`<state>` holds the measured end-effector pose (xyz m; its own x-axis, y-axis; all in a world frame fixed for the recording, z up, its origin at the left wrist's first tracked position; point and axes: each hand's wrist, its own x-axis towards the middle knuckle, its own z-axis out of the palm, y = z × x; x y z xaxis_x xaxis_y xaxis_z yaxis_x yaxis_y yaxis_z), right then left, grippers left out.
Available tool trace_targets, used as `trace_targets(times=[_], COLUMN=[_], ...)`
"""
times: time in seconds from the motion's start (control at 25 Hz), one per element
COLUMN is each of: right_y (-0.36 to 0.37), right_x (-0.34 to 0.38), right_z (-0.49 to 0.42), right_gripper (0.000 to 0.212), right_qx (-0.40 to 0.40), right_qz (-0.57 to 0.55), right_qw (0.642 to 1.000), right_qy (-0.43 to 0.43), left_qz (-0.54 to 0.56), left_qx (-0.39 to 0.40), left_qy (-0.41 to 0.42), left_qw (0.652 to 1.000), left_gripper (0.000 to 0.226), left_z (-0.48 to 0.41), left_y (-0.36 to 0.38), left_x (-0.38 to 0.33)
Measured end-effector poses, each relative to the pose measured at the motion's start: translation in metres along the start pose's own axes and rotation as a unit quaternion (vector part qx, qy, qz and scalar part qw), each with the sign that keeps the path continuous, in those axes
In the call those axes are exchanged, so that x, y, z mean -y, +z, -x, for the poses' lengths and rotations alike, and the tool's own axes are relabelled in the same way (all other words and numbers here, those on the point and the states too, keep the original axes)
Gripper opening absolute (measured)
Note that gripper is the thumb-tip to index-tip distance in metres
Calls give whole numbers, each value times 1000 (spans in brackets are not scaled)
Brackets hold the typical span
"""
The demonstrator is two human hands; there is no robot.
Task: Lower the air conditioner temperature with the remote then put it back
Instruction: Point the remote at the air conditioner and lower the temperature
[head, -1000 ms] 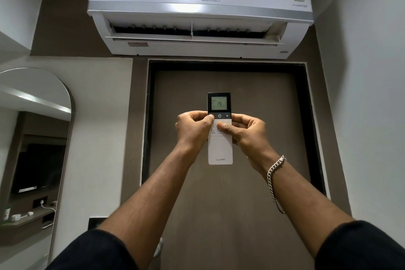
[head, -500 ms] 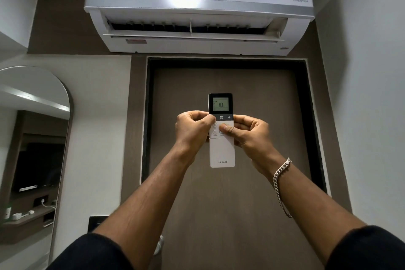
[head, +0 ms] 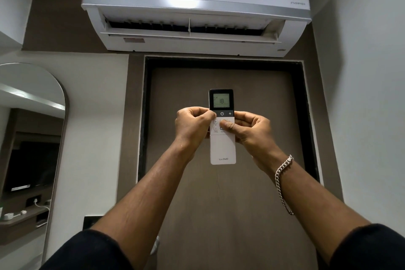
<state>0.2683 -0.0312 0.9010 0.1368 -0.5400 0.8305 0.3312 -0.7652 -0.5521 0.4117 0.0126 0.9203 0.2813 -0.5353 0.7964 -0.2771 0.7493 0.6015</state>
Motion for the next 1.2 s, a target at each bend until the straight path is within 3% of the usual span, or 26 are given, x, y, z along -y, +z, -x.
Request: trace_targets(times=[0.4,1.2], right_y=[5,-5], right_x=[7,7], right_z=[1,4], right_gripper=[36,29], right_qx=[0,-4], right_qz=[-14,-2], right_qw=[1000,1000], right_qy=[0,-2], left_qz=[-24,-42], left_qx=[-38,-27], left_qy=[15,40], left_qw=[999,998], left_gripper=[12,11], left_z=[4,6], left_y=[3,13], left_x=[-12,-6])
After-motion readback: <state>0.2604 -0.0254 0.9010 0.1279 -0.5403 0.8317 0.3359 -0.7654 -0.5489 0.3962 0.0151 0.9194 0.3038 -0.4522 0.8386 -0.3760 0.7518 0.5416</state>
